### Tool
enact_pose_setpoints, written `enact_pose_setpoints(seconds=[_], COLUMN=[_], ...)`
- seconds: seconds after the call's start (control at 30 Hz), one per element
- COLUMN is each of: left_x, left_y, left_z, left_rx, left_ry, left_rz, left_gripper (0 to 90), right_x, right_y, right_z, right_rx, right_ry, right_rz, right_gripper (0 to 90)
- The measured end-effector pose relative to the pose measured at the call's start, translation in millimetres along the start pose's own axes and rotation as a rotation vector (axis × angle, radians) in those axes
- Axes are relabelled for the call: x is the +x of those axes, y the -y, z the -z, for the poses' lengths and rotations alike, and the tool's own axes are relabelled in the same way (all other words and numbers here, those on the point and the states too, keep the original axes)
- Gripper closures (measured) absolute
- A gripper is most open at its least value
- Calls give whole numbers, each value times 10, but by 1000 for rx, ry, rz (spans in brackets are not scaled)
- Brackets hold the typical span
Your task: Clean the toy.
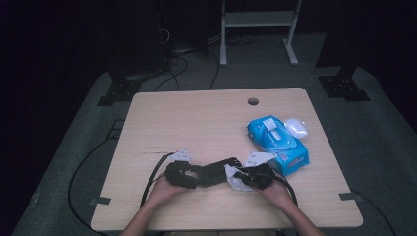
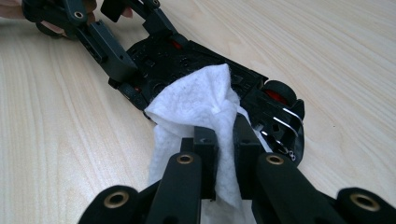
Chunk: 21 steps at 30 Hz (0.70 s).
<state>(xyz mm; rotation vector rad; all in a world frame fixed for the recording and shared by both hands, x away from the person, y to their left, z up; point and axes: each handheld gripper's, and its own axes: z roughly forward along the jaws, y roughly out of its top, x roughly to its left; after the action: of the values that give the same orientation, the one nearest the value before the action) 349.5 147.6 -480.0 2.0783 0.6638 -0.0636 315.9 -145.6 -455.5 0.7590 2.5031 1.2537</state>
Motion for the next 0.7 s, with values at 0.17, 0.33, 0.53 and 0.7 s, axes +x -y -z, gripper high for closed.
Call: enact_pose_setpoints(seconds=[0.17,0.33,0.53,0.7], left_x=[-20,30,60,44], left_y=[-8,-7,-13,-18], left_z=[-3,-19,-42,-35], left_rx=[-7,-9,-3,-6], left_ry=[-14,22,53,32], left_rz=[-12,58,117,91], left_gripper=[360,360,334,366], right_x=[0,-17,-24,-23], right_y=[19,23,40,57], right_z=[18,19,21,20], right_rx=[-3,-5,-16,-28], right_ry=[-4,-16,-20,-19], right_rz=[1,-5,-4,-7], right_gripper=[834,836,837,837])
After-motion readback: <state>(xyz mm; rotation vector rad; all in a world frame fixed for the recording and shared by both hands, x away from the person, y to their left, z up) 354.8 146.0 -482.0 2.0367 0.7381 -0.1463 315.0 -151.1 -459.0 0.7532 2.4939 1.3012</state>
